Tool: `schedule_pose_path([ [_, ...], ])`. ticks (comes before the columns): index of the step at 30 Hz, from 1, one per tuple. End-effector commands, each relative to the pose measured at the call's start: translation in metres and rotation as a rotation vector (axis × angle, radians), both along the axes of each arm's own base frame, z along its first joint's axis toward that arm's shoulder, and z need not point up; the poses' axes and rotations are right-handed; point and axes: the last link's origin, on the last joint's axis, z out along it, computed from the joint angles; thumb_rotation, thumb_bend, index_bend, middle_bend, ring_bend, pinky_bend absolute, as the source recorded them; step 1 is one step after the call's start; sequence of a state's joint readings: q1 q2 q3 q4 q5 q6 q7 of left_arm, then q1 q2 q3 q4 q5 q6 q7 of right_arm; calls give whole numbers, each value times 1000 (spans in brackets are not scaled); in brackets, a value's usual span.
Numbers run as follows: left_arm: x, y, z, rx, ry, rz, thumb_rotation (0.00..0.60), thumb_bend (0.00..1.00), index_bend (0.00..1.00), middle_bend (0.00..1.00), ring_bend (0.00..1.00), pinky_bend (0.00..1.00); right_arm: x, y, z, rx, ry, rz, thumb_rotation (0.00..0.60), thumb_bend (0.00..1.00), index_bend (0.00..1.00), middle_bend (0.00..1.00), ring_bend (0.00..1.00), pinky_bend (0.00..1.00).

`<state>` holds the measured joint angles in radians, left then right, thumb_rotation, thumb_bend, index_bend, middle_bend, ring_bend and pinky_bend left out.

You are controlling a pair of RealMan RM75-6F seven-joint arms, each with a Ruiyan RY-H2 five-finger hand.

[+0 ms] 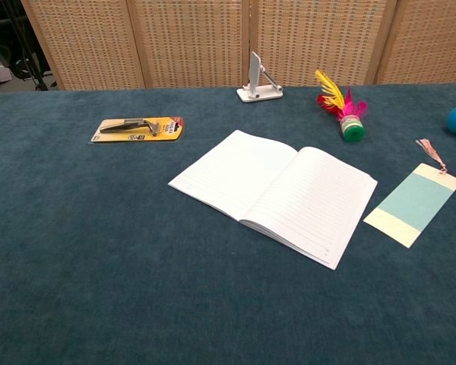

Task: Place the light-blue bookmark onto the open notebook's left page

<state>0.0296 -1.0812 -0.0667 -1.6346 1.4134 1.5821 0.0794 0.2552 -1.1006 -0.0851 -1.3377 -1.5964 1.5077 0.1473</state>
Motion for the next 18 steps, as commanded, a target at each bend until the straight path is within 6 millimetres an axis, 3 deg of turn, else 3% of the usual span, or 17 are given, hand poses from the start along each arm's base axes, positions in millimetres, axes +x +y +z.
schedule_pose_path([
  [1,-2,2,-2,7,7,20,600,0,0,0,0,0,-7,-66,-3,192,157,32,600,0,112,0,0,0],
  [8,-6,9,-5,10,11,53,600,0,0,0,0,0,-7,-101,-23,272,283,92,600,0,168,0,0,0],
  [18,-10,18,-8,15,22,83,600,0,0,0,0,0,-4,-121,-50,346,396,155,600,0,196,0,0,0],
])
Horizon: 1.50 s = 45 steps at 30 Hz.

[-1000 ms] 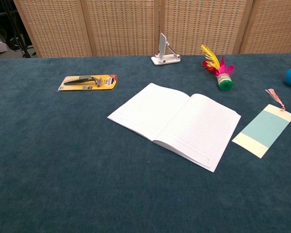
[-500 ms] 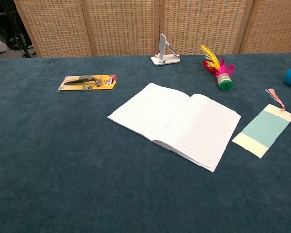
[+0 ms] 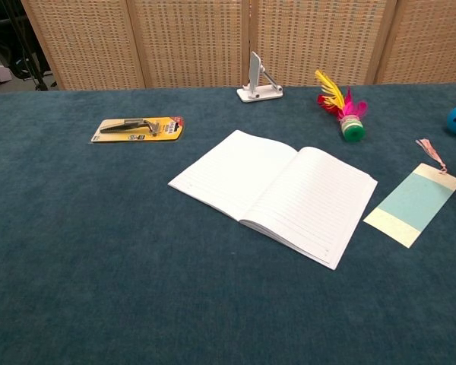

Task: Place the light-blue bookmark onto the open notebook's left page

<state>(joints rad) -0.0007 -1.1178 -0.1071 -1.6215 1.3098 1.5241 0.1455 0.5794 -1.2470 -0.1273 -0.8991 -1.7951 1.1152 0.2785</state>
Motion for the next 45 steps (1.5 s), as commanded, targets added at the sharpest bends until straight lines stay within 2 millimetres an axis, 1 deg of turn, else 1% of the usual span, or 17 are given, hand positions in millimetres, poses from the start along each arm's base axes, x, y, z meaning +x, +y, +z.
schedule_pose_path([
  [1,-1,3,-1,-1,2,8,600,0,0,0,0,0,2,-5,-14,40,29,30,600,0,199,0,0,0],
  [3,-3,5,-3,-10,6,19,600,0,0,0,0,0,11,-7,-27,65,28,97,600,0,206,0,0,0],
  [13,-3,6,-4,-12,6,21,600,0,0,0,0,0,19,-15,-45,108,45,165,600,0,220,0,0,0],
  [15,-3,5,-4,-12,5,22,600,0,0,0,0,0,23,-16,-50,122,56,187,600,0,223,0,0,0],
  [16,-3,5,-4,-14,4,21,600,0,0,0,0,0,25,-16,-57,134,51,190,600,0,223,0,0,0],
  [18,-3,6,-4,-16,3,18,600,0,0,0,0,0,25,-17,-60,136,47,190,600,0,223,0,0,0],
  [24,-4,6,-3,-15,0,19,600,0,0,0,0,0,27,-18,-67,143,57,211,600,0,223,0,0,0],
  [31,-3,5,-4,-19,1,19,600,0,0,0,0,0,33,-22,-74,146,65,229,600,0,223,0,0,0],
  [39,-4,6,-3,-14,2,21,600,0,0,0,0,0,41,-28,-78,143,92,220,600,0,223,0,0,0],
  [45,-4,5,-2,-11,-1,23,600,0,0,0,0,0,43,-30,-81,143,105,209,600,0,223,0,0,0],
])
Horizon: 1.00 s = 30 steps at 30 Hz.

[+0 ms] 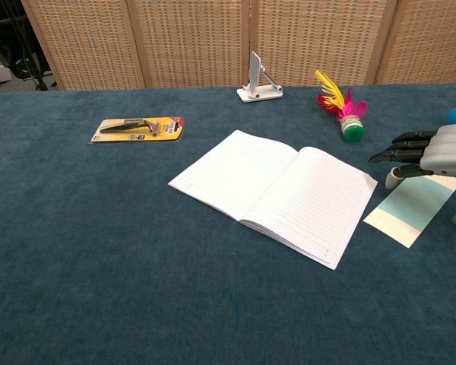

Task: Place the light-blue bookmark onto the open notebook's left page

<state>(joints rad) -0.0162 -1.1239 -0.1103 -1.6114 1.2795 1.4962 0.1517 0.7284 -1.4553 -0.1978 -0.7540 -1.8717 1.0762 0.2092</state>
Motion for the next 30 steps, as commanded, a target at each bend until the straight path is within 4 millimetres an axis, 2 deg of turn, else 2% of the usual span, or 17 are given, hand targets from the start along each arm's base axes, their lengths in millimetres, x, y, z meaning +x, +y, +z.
schedule_pose_path([
  [1,0,0,0,0,-1,0,600,0,0,0,0,0,1,-1,0,-2,2,-3,600,0,223,0,0,0],
  [23,-1,0,0,-2,0,5,600,0,0,0,0,0,10,-1,-10,9,42,7,600,0,231,0,0,0],
  [26,-1,0,1,-1,0,5,600,0,0,0,0,0,10,-1,-12,9,40,7,600,0,263,0,0,0],
  [30,-1,0,1,0,-1,5,600,0,0,0,0,0,10,0,-13,10,38,10,600,0,375,0,0,0],
])
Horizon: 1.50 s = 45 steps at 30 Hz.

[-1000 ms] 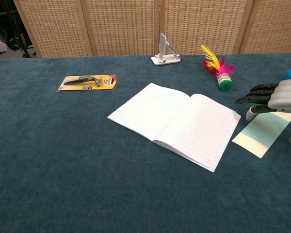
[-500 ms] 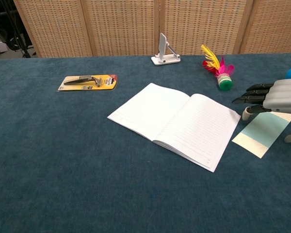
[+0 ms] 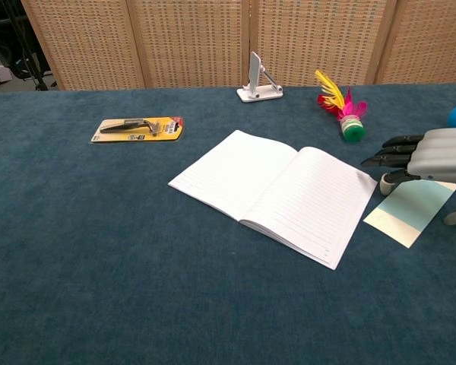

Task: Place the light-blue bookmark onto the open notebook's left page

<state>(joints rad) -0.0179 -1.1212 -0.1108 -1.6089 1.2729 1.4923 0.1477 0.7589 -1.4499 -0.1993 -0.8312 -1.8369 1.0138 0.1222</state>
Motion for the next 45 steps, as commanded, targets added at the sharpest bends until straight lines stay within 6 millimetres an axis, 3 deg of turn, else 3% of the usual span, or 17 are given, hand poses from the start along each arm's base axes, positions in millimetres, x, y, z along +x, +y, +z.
schedule_pose_path([
  [1,0,0,0,-1,-1,1,600,0,0,0,0,0,-1,1,-1,0,0,3,600,0,409,0,0,0],
  [7,-1,-1,0,-1,-1,1,600,0,0,0,0,0,0,2,-3,0,-20,17,600,0,507,0,0,0],
  [16,-1,0,0,-4,-4,1,600,0,0,0,0,0,11,1,6,-21,-84,39,600,2,524,0,0,0],
  [25,-1,2,0,-23,-7,15,600,0,0,0,0,0,37,-4,19,-53,-116,104,600,2,524,0,0,0],
  [29,0,6,1,-26,-10,20,600,0,0,0,0,0,63,-8,23,-76,-130,153,600,2,524,0,0,0],
  [31,3,10,1,-35,-11,15,600,0,0,0,0,0,91,-15,20,-92,-135,201,600,2,524,0,0,0],
  [34,5,14,0,-48,-7,11,600,0,0,0,0,0,117,-20,13,-99,-106,216,600,2,525,0,0,0],
  [45,11,33,-8,-122,-10,-39,600,0,0,0,0,0,192,-27,-35,-95,-59,288,600,2,525,0,0,0],
])
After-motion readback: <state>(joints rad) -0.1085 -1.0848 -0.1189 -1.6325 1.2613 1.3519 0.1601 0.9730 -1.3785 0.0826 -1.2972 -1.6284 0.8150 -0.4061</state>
